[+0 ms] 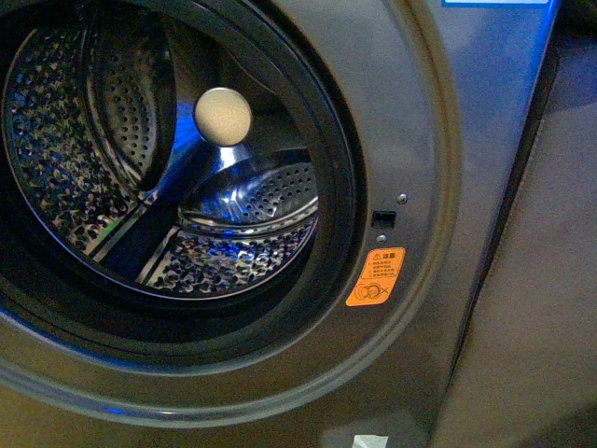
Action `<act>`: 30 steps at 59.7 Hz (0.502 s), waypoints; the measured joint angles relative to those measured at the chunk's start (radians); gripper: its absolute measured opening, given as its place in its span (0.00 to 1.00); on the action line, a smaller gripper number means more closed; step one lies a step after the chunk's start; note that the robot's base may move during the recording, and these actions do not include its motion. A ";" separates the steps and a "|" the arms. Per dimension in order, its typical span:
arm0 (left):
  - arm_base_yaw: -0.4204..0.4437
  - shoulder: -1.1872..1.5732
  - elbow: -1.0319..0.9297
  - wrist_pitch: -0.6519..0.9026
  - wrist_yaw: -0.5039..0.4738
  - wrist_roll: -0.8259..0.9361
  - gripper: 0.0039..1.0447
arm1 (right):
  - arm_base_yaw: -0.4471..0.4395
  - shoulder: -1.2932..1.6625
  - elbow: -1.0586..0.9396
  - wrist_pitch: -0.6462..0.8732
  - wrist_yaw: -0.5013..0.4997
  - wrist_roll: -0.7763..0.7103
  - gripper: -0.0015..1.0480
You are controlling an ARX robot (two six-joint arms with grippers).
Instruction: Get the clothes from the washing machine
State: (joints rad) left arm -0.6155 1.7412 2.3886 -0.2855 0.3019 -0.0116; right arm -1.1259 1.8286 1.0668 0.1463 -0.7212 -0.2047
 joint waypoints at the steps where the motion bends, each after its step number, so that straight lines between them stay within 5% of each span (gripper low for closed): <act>1: 0.000 0.000 0.000 0.000 0.000 0.000 0.94 | 0.000 -0.020 -0.005 0.014 -0.011 0.013 0.89; 13: 0.000 0.000 0.000 0.000 0.000 0.000 0.94 | 0.045 -0.392 -0.121 0.353 -0.143 0.319 0.93; 24: 0.000 0.000 0.000 0.000 0.000 0.000 0.94 | 0.180 -0.652 -0.257 0.544 -0.072 0.504 0.93; 30: 0.000 0.000 0.001 0.000 0.000 0.000 0.94 | 0.329 -0.799 -0.374 0.541 0.020 0.549 0.93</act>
State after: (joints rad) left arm -0.6155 1.7412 2.3898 -0.2855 0.3016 -0.0116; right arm -0.7971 1.0294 0.6926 0.6876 -0.7010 0.3439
